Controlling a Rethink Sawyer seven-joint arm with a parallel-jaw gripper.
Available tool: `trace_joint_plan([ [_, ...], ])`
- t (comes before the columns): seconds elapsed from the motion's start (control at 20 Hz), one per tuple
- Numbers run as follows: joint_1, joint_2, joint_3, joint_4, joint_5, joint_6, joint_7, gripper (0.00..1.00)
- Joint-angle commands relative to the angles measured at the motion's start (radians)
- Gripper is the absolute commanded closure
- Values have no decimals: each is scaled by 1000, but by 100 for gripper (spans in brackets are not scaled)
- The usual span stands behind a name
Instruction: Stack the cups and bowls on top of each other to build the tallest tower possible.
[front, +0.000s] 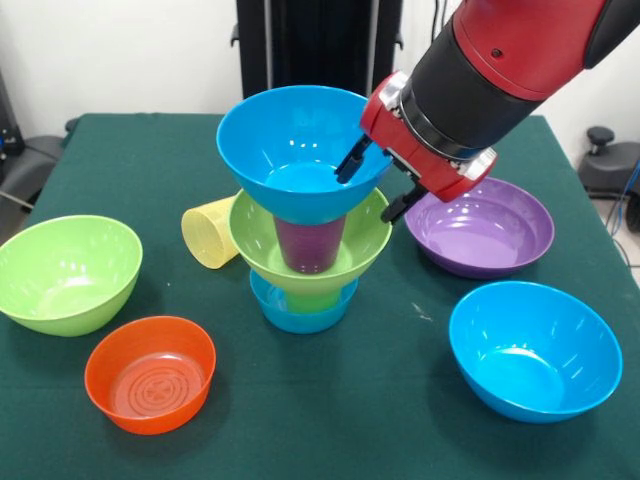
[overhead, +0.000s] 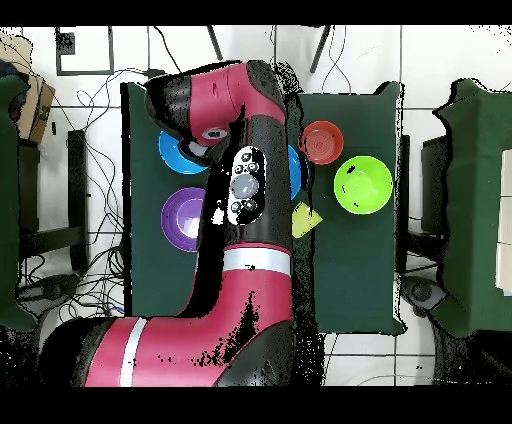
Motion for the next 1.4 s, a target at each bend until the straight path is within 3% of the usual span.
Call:
trace_joint_plan([
  [0.05, 9, -25, 54, -31, 17, 86, -63, 0],
  [0.45, 5, -32, 60, -79, 22, 120, -91, 0],
  [1.1, 0, -60, 55, -81, 39, 141, -123, 0],
  [1.4, -3, -62, 62, -141, 44, 210, -151, 0],
])
